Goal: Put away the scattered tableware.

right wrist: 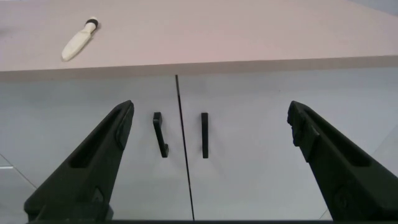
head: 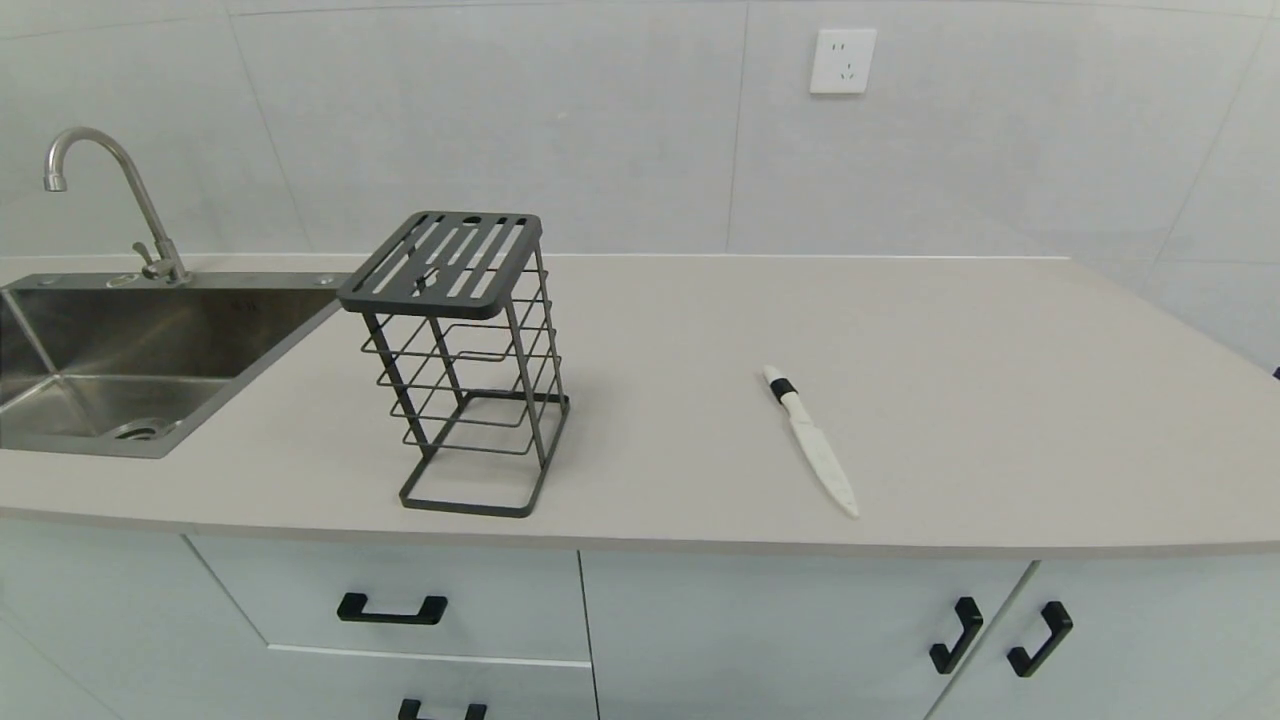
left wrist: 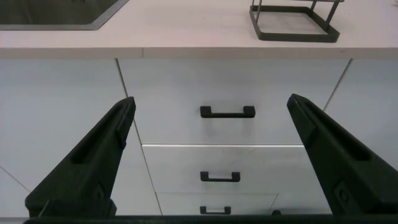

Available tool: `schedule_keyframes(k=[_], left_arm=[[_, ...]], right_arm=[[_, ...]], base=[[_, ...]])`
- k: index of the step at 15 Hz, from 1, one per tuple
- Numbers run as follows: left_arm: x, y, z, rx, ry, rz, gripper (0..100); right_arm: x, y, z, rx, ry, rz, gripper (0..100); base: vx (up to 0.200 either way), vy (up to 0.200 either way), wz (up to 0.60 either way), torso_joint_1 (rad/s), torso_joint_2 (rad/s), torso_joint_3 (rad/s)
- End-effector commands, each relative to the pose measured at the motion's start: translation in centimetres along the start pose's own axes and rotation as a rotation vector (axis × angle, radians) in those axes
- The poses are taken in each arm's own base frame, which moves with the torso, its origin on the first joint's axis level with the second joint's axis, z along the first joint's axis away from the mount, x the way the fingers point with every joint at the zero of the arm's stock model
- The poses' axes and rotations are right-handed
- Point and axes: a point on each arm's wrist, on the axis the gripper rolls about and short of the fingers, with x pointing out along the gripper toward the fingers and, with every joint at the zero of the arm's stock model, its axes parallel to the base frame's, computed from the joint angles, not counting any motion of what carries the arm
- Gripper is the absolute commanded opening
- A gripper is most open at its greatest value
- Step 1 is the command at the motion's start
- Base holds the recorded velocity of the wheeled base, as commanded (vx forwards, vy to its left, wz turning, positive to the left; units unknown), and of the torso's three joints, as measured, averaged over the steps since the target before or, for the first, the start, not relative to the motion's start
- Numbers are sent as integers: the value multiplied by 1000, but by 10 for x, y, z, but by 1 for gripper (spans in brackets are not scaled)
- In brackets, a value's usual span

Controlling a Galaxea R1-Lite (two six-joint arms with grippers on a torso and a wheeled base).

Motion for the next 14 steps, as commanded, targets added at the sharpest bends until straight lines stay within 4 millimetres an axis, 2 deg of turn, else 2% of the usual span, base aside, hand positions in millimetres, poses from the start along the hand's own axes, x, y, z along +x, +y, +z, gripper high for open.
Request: schedule_keyframes(k=[1,6,14], left_arm=[[0,0,0,0,1,0,100],[0,0,0,0,-1,0,100],[0,0,0,-2,1,0,100]], right_arm=[[0,0,0,0,-2,0,100],[0,0,0,0,0,0,100],[0,0,0,0,0,0,100]], base=[[0,0,0,124,-256,-129],[0,0,0,244,-457,-218],[0,0,0,290,-566,-273]])
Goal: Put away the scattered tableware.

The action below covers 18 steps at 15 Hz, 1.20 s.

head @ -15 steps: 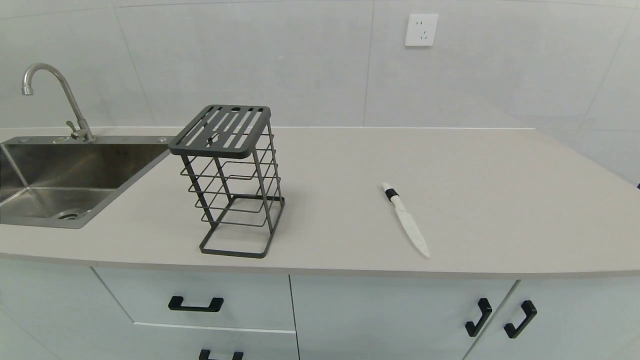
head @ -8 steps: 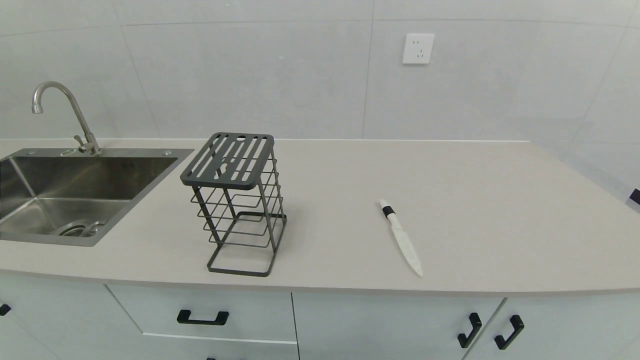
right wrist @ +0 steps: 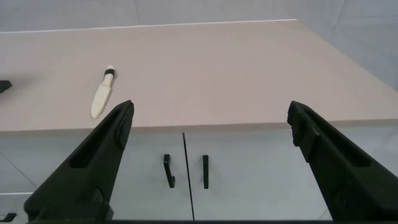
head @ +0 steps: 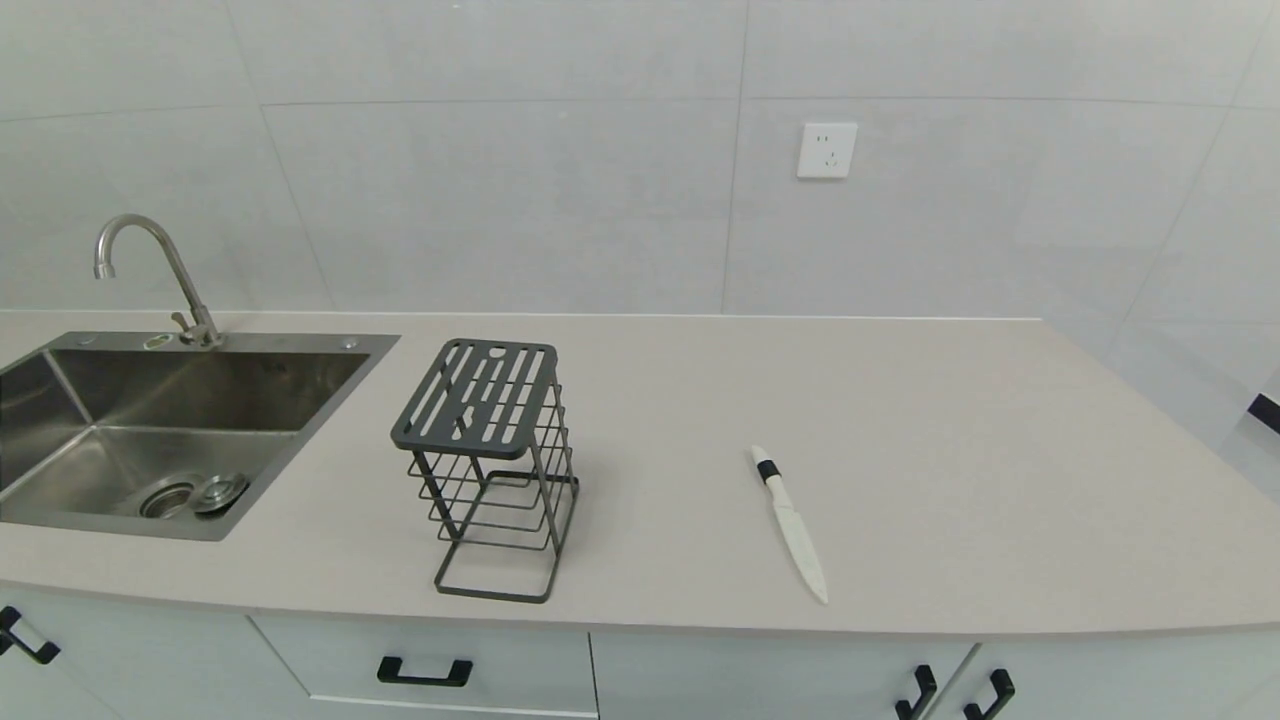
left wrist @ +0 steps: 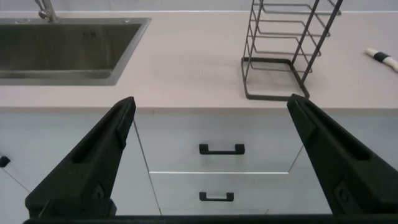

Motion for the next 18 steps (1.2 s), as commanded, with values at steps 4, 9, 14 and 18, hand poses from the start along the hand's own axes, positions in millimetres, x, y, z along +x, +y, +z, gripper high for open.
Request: schedule_keyframes(k=[4,9,14,18], left_arm=[[0,0,0,-1,2,0,100],[0,0,0,0,2,0,100],[0,0,0,3,1,2,100],[0,0,0,0,1,0,100]], right_arm=[[0,0,0,0,1,0,100],[0,0,0,0,1,0,100],[0,0,0,0,2,0,100],[0,0,0,0,1,0,100]], base=[[0,0,0,127,-249,-118],[0,0,0,0,0,0],[0,0,0,104,-3,99],[0,0,0,297,-28,262]])
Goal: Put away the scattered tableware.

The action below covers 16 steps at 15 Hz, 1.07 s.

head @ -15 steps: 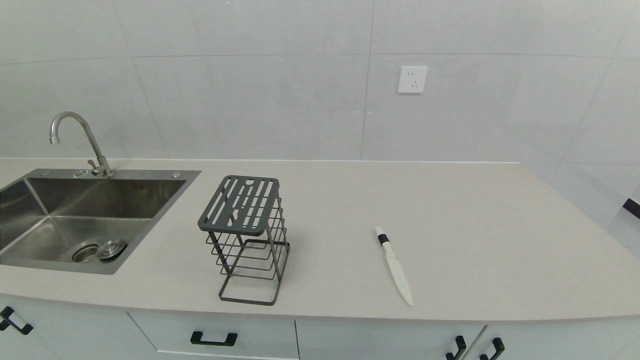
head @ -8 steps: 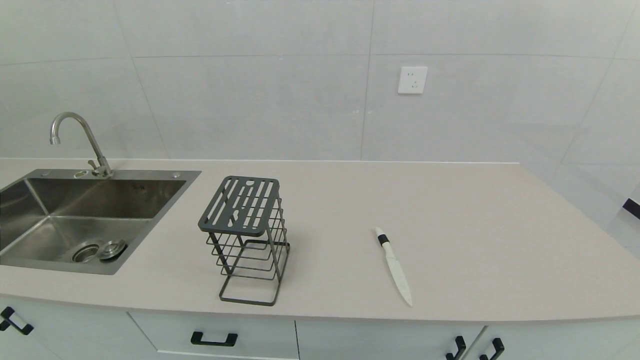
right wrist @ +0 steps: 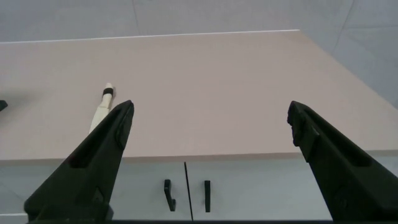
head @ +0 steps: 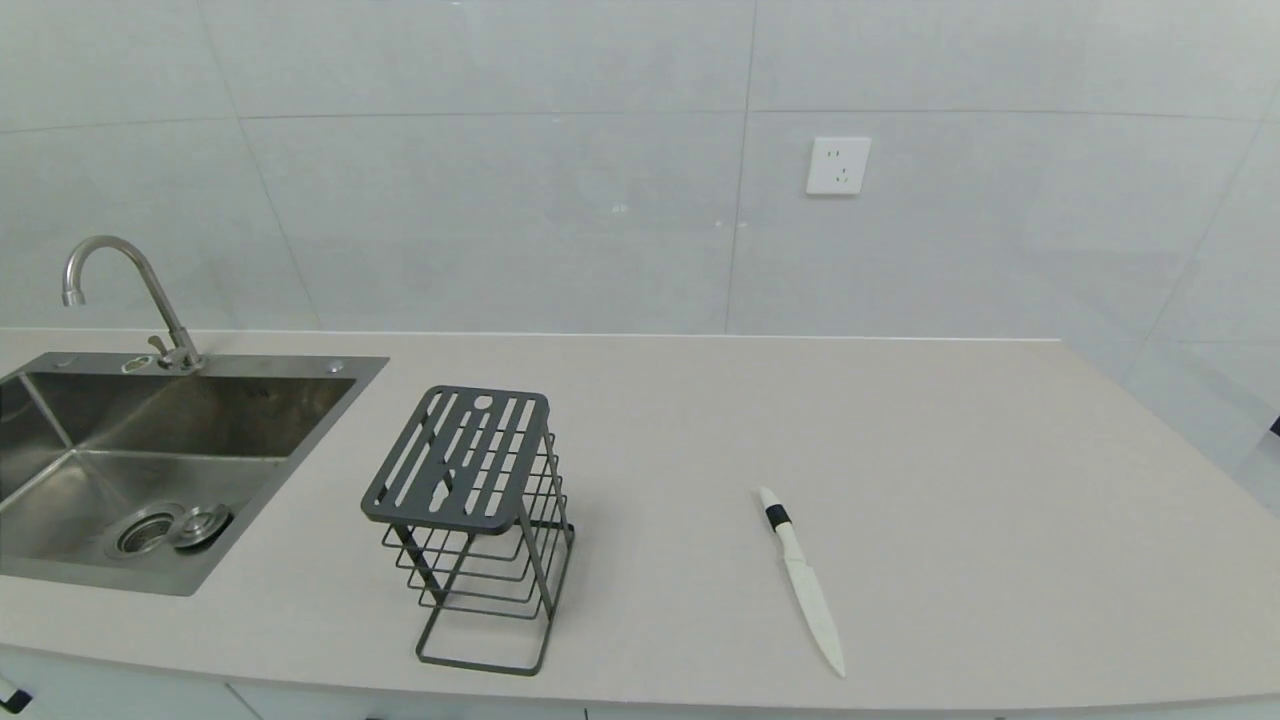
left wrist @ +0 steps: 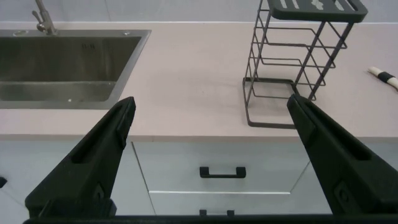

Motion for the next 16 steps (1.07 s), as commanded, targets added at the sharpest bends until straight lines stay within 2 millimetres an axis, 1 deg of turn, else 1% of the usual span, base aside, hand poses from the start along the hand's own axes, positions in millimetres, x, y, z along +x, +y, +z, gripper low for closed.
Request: schedule_keyframes(k=[1,5,6,9,12,16], left_arm=[[0,0,0,-1,1,0,100],[0,0,0,-1,1,0,100],[0,0,0,-1,1,0,100],[0,0,0,0,1,0,100],[0,0,0,3,1,0,100],[0,0,0,0,1,0,100]], right_arm=[[0,0,0,0,2,0,100],[0,0,0,-1,3,0,100],[0,0,0,-1,3,0,100],[0,0,0,-3,3,0,100],[0,0,0,-1,2,0,100],[0,0,0,-6,3,2,100]], base=[[0,0,0,310,-71,256],[0,0,0,337,-91,244],[0,0,0,217,-51,134],[0,0,0,65,-14,41],[0,0,0,82,-168,-85],[0,0,0,5,-15,-8]])
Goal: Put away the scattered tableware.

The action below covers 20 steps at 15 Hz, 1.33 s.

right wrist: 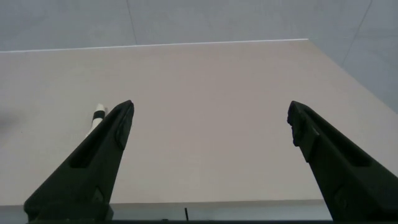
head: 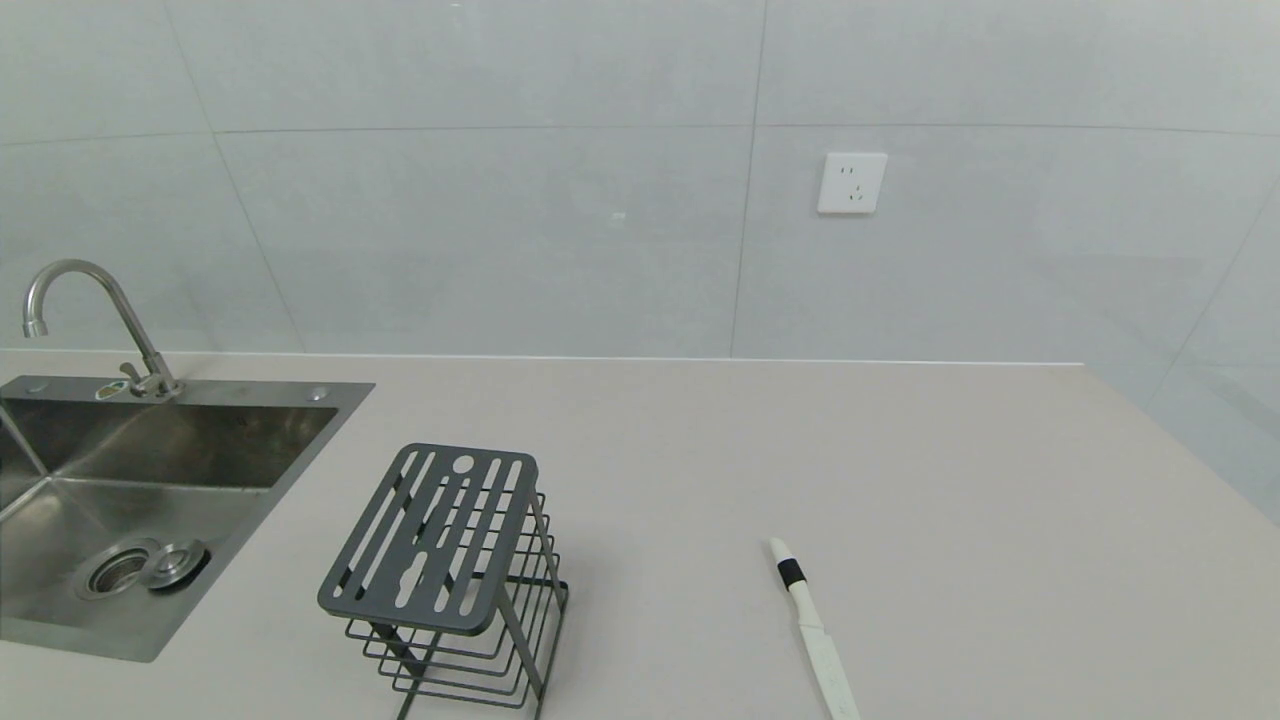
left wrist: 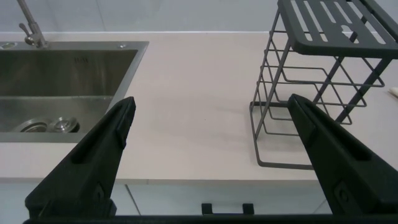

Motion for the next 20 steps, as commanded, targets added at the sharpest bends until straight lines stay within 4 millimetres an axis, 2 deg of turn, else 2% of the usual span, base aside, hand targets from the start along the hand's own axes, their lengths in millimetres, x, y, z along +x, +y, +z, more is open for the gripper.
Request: schedule_keyframes(k=[1,5,6,9,10,13,14,16,18,20], left_arm=[[0,0,0,0,1,0,100],[0,0,0,1,1,0,100],[0,0,0,1,1,0,100],[0,0,0,8,1,-2,100],[0,0,0,12,1,-2,100],[0,0,0,11,1,0,100],[0,0,0,11,1,0,100],[0,0,0,11,1,0,100],[0,0,0,9,1,0,100],[0,0,0,9,1,0,100]], right_arm=[[0,0,0,3,1,1,100],[0,1,3,-3,-35,34,100],[-1,1,14,-7,-144,36,100],[-5,2,30,-19,-272,66,100],[-10,4,40,-34,-283,173,100],[-11,10,39,-49,-100,400,100],[-10,11,47,-49,-73,449,100],[-3,12,80,-50,-82,489,100],[12,13,104,-48,-51,530,100],[28,14,105,-56,35,558,100]], base=[[0,0,0,0,0,0],[0,0,0,0,0,0],[0,0,0,0,0,0],[0,0,0,0,0,0],[0,0,0,0,0,0],[0,0,0,0,0,0],[0,0,0,0,0,0],[0,0,0,0,0,0],[0,0,0,0,0,0],[0,0,0,0,0,0]])
